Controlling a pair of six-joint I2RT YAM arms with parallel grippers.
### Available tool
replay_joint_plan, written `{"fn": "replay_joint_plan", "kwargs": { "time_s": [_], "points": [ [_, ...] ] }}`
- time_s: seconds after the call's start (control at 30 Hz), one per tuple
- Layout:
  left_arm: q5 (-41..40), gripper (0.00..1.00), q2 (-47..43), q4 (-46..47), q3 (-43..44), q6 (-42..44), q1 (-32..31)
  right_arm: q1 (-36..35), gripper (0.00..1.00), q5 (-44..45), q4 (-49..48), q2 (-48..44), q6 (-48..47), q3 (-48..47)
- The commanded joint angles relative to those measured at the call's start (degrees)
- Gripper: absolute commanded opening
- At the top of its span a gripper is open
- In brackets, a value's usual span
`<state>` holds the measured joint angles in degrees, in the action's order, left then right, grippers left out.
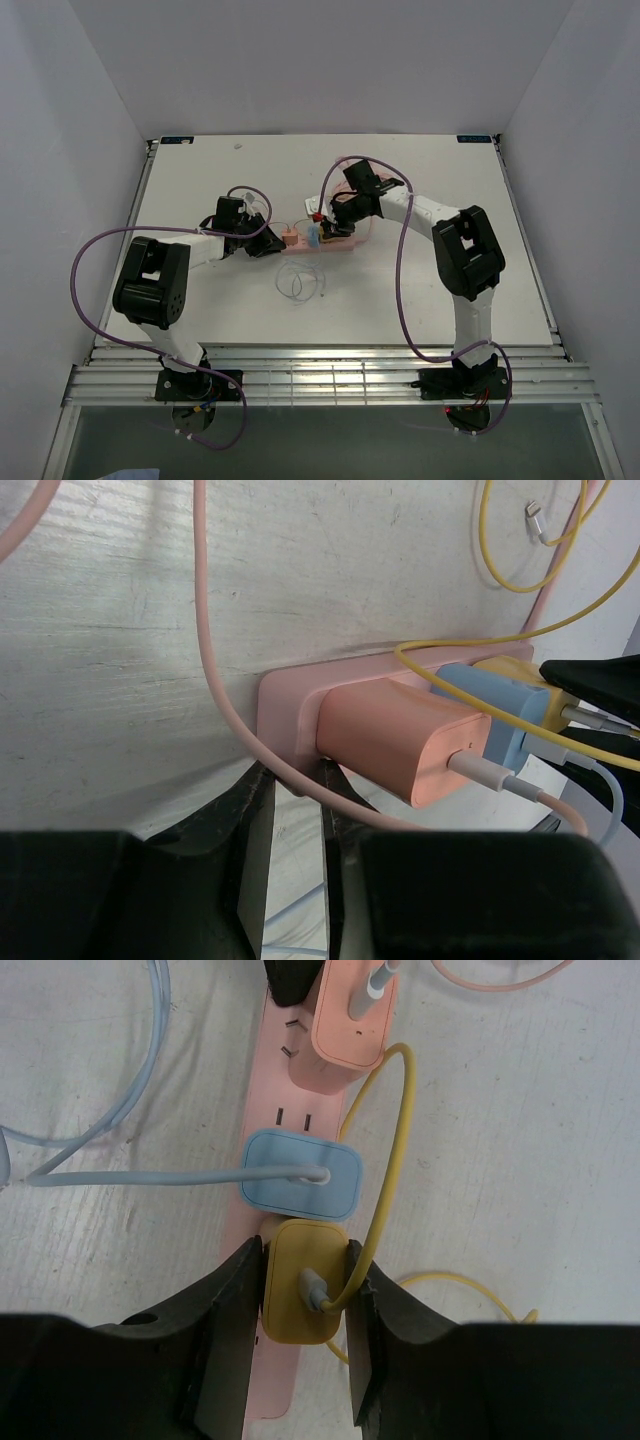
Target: Insert the plug
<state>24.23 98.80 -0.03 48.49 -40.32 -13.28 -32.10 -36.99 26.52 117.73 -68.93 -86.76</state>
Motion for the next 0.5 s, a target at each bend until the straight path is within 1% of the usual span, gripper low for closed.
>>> {"fn": "replay_joint_plan", "kwargs": {
  "time_s": [0.0, 0.03, 0.17, 0.47],
  "points": [
    [-4.2, 0.31, 4.0, 2.8, -0.2, 0.4, -4.0, 2.4, 0.08, 18.4, 12.1, 9.4, -5.0, 8.5],
    [-4.2, 0.31, 4.1, 2.9, -0.3, 0.4, -4.1, 2.4, 0.08, 19.8, 12.6, 8.8, -5.2, 8.9],
    [-4.0, 0.3, 4.5, 2.9, -0.3, 0.3, -4.3, 2.0, 0.08, 19.9, 14.5, 9.3, -5.3, 8.8],
    [-4.0, 0.3, 3.9, 3.0, -0.5, 0.2, -4.7, 2.3, 0.08, 18.0, 13.1, 8.1, -4.3, 10.5]
  ]
}}
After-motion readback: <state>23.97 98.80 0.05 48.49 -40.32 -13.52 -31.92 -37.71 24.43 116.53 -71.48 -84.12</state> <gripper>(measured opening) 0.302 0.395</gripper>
